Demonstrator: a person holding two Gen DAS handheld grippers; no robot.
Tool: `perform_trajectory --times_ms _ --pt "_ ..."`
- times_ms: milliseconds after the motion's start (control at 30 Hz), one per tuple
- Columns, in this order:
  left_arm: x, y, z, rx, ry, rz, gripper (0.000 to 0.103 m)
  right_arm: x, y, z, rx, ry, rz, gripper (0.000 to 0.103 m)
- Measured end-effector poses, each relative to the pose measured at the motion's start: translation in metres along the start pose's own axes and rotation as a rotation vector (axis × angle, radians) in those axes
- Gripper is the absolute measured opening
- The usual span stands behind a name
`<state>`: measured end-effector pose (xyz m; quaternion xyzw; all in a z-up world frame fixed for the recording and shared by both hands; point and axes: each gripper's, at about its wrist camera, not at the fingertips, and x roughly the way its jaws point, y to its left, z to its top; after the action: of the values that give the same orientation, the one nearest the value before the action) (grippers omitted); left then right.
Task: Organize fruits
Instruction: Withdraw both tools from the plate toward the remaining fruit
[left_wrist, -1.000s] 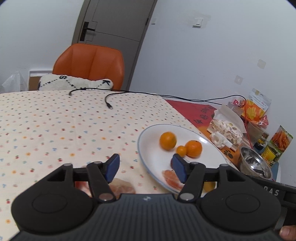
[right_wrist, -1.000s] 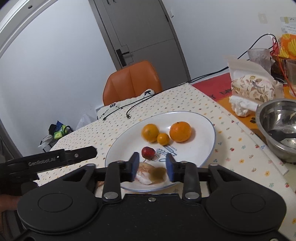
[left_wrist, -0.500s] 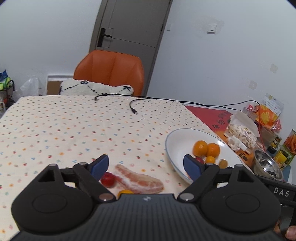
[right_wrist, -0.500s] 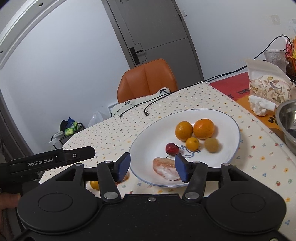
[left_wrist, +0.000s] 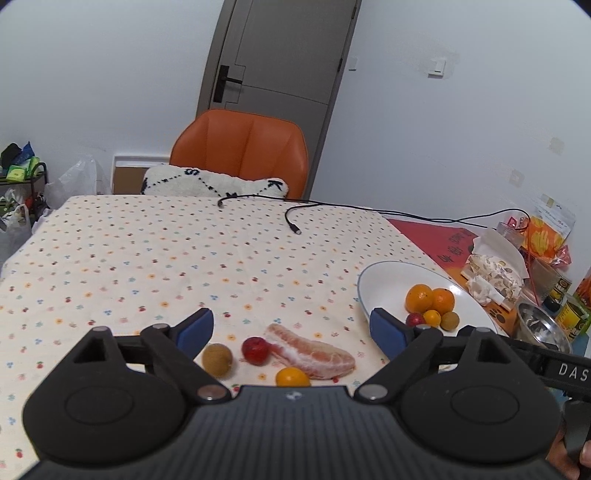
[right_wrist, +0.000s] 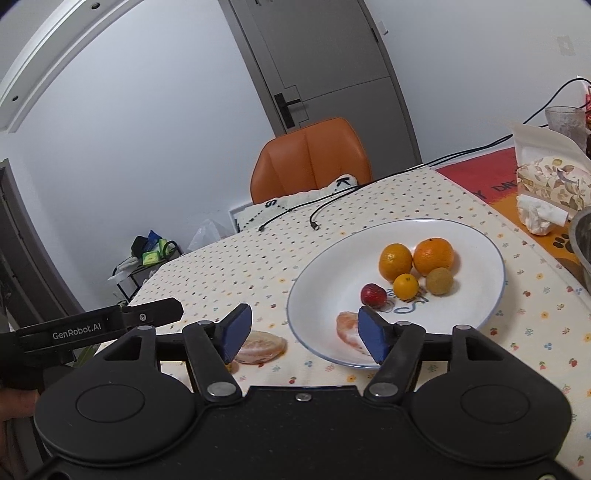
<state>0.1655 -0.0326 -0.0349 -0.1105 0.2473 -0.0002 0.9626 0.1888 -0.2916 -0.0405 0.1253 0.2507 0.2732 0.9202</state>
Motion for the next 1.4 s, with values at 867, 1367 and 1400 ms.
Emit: perform_trajectory --times_ms 867,1367,1400 --pt "-0.029 0.042 0.004 -0.027 -0.02 0.106 0.092 0.016 0.034 0.001 -0.032 0.026 0.084 0.092" --pt "-0.021 0.059 -0.002 -0.047 0.023 0.087 0.091 0.036 0.041 -0.004 -0.054 0.109 0.143 0.086" --pt "-0.019 0.06 -0.003 -0.043 0.027 0.088 0.091 0.037 0.041 -0.004 -0.052 0.116 0.148 0.084"
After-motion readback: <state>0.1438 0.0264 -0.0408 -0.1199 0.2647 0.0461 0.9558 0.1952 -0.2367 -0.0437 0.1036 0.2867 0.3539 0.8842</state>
